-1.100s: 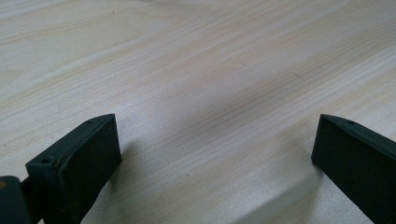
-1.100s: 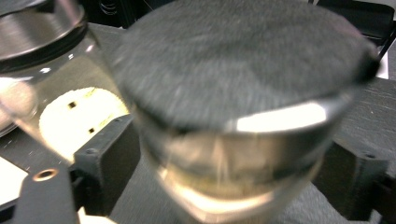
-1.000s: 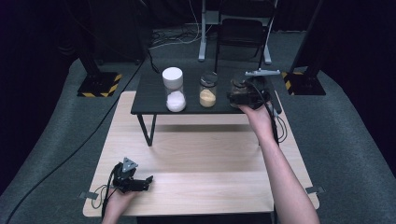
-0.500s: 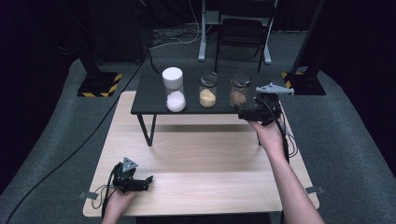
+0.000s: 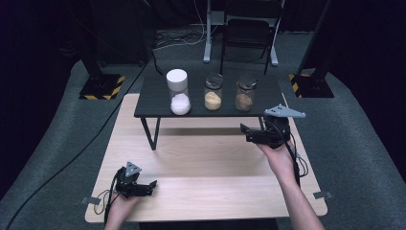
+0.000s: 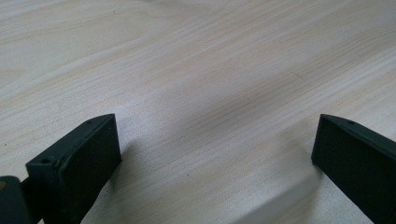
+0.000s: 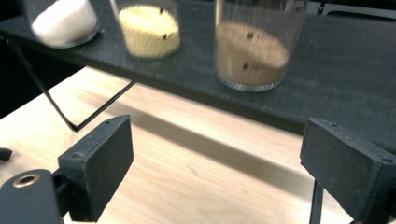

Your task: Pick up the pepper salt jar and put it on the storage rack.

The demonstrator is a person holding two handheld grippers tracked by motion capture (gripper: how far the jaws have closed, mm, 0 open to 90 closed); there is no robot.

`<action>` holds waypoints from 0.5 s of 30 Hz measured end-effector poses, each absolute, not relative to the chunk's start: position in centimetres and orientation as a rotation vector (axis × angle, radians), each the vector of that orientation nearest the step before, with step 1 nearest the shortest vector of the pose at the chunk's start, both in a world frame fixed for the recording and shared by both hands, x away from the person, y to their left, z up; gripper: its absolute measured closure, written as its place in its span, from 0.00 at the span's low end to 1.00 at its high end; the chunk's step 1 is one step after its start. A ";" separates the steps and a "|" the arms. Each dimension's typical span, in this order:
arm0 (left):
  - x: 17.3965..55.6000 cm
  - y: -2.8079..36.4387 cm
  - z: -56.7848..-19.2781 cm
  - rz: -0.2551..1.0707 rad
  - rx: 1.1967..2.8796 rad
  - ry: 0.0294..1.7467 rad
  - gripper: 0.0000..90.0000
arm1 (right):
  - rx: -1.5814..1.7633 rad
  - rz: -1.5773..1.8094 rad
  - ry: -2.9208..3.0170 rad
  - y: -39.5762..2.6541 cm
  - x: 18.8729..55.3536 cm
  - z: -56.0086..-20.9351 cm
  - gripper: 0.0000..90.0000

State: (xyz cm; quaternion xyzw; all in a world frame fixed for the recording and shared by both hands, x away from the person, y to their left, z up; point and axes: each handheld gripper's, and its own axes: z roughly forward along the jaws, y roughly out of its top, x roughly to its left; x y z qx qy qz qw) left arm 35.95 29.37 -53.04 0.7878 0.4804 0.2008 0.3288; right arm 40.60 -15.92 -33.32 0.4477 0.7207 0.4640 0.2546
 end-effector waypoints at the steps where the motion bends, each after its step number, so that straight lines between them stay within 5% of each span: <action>1: 36.0 29.4 -53.0 0.526 2.062 1.257 0.01 | 1.212 1.258 1.959 -15.9 40.4 -33.6 0.10; 15: 35.9 29.3 -53.0 0.528 2.057 1.264 0.01 | 1.186 1.244 1.970 -16.4 37.6 -38.6 0.10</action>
